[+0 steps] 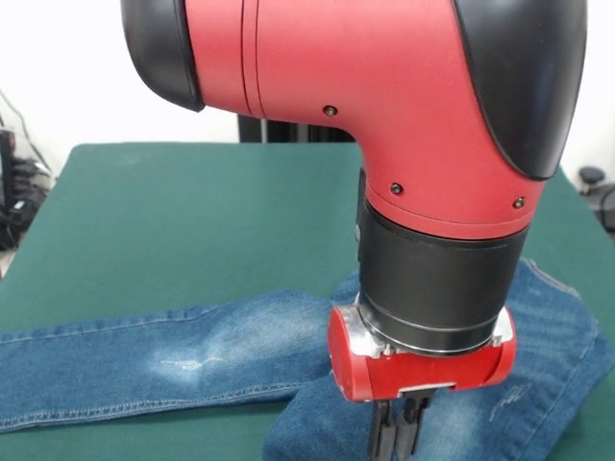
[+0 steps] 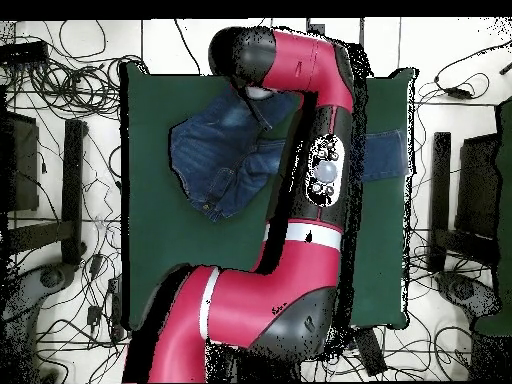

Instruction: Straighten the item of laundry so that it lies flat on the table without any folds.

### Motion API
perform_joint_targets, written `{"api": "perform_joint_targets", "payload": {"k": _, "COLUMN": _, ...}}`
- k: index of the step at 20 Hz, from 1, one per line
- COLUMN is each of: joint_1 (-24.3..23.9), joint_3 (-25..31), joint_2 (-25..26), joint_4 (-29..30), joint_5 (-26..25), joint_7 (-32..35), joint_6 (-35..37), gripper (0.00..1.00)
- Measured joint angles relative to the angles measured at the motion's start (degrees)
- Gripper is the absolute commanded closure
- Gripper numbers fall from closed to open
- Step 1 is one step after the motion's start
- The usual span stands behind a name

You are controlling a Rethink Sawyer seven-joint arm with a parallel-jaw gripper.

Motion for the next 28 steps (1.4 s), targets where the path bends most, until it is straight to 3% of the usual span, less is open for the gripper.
{"api": "perform_joint_targets", "payload": {"k": 13, "joint_1": -0.52, "joint_3": 0.00, "joint_2": 1.14, "joint_4": -1.95, "joint_5": 0.04, "joint_7": 0.00, "joint_6": 0.42, "gripper": 1.00}}
{"api": "perform_joint_targets", "payload": {"k": 14, "joint_1": -0.55, "joint_3": -0.01, "joint_2": 1.17, "joint_4": -2.00, "joint_5": 0.02, "joint_7": 0.00, "joint_6": 0.47, "gripper": 0.00}}
{"api": "perform_joint_targets", "payload": {"k": 28, "joint_1": -0.64, "joint_3": 0.00, "joint_2": 1.20, "joint_4": -2.07, "joint_5": 0.04, "joint_7": 0.00, "joint_6": 0.47, "gripper": 0.00}}
